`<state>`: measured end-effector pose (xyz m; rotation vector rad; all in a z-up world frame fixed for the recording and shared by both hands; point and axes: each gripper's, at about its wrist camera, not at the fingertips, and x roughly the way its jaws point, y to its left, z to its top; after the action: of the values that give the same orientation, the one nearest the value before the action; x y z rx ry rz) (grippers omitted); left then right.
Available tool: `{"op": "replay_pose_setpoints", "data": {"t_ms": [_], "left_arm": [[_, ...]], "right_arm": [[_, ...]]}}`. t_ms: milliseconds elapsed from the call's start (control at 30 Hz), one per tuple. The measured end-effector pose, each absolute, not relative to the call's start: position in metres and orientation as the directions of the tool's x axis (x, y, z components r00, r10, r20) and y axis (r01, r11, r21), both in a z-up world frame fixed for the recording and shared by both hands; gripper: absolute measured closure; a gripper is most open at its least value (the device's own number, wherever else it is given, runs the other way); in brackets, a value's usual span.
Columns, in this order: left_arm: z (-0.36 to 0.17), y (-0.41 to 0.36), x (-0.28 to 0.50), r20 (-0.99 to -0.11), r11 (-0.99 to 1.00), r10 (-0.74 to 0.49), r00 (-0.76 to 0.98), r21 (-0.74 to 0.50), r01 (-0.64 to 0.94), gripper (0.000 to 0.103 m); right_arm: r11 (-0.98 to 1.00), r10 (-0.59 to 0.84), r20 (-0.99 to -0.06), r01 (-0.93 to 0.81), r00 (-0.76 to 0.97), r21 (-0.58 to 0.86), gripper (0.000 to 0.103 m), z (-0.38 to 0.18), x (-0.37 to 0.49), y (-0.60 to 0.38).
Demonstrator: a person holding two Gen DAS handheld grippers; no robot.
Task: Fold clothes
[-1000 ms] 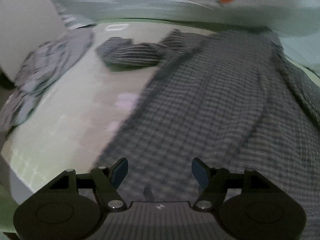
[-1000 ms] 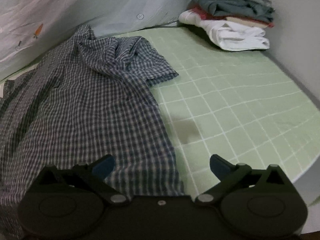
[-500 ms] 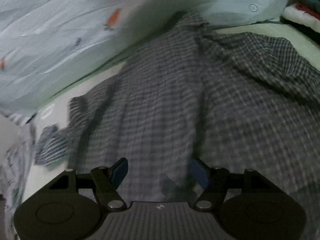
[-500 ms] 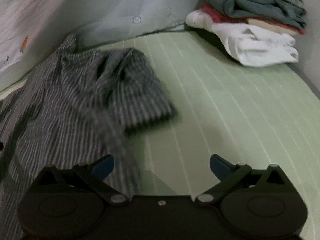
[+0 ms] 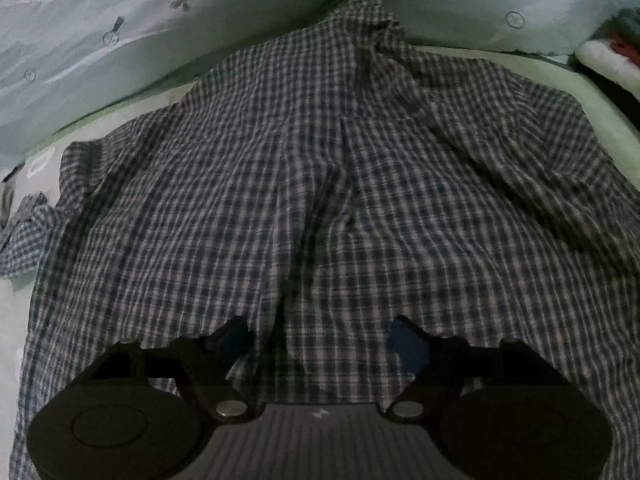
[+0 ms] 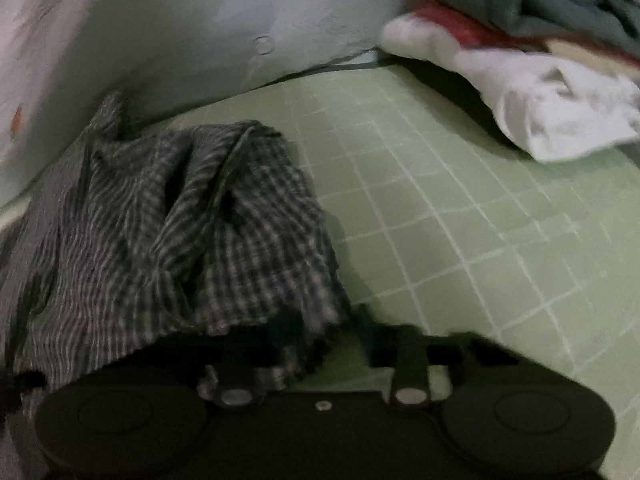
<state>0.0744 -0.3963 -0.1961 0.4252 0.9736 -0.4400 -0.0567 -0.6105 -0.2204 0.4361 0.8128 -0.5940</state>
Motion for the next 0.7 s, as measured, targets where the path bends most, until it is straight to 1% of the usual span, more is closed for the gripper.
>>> {"op": "replay_pose_setpoints", "data": {"t_ms": [100, 167, 267, 400, 533, 567, 667, 700], "left_arm": [[-0.196, -0.393, 0.074, -0.858, 0.839, -0.167, 0.486, 0.135, 0.527, 0.018], [-0.197, -0.391, 0.073, -0.858, 0.843, -0.169, 0.484, 0.128, 0.523, 0.018], [-0.198, -0.392, 0.074, -0.861, 0.840, -0.174, 0.477, 0.122, 0.528, 0.016], [-0.199, -0.387, 0.073, -0.867, 0.850, -0.174, 0.467, 0.108, 0.516, 0.013], [-0.200, -0.383, 0.074, -0.873, 0.858, -0.173, 0.456, 0.094, 0.505, 0.009], [-0.201, -0.383, 0.074, -0.873, 0.859, -0.170, 0.456, 0.096, 0.502, 0.008], [-0.201, -0.382, 0.075, -0.874, 0.864, -0.164, 0.457, 0.097, 0.494, 0.006], [-0.201, -0.382, 0.075, -0.874, 0.866, -0.162, 0.458, 0.097, 0.491, 0.006]], "right_arm": [[0.724, -0.430, -0.746, 0.688, 0.508, 0.051, 0.095, -0.207, -0.074, -0.615], [0.667, -0.539, -0.706, 0.744, 0.460, -0.025, 0.095, -0.192, -0.094, -0.621], [0.563, -0.672, -0.632, 0.821, 0.386, -0.098, 0.095, -0.166, -0.130, -0.635], [0.441, -0.743, -0.601, 0.891, 0.295, -0.108, 0.095, -0.153, -0.172, -0.659], [0.353, -0.769, -0.596, 0.931, 0.229, -0.098, 0.094, -0.155, -0.204, -0.674], [0.339, -0.766, -0.605, 0.936, 0.217, -0.093, 0.092, -0.158, -0.209, -0.677], [0.305, -0.698, -0.694, 0.950, 0.176, -0.066, 0.078, -0.176, -0.217, -0.689], [0.288, -0.681, -0.707, 0.957, 0.192, -0.018, 0.067, -0.179, -0.223, -0.688]]}}
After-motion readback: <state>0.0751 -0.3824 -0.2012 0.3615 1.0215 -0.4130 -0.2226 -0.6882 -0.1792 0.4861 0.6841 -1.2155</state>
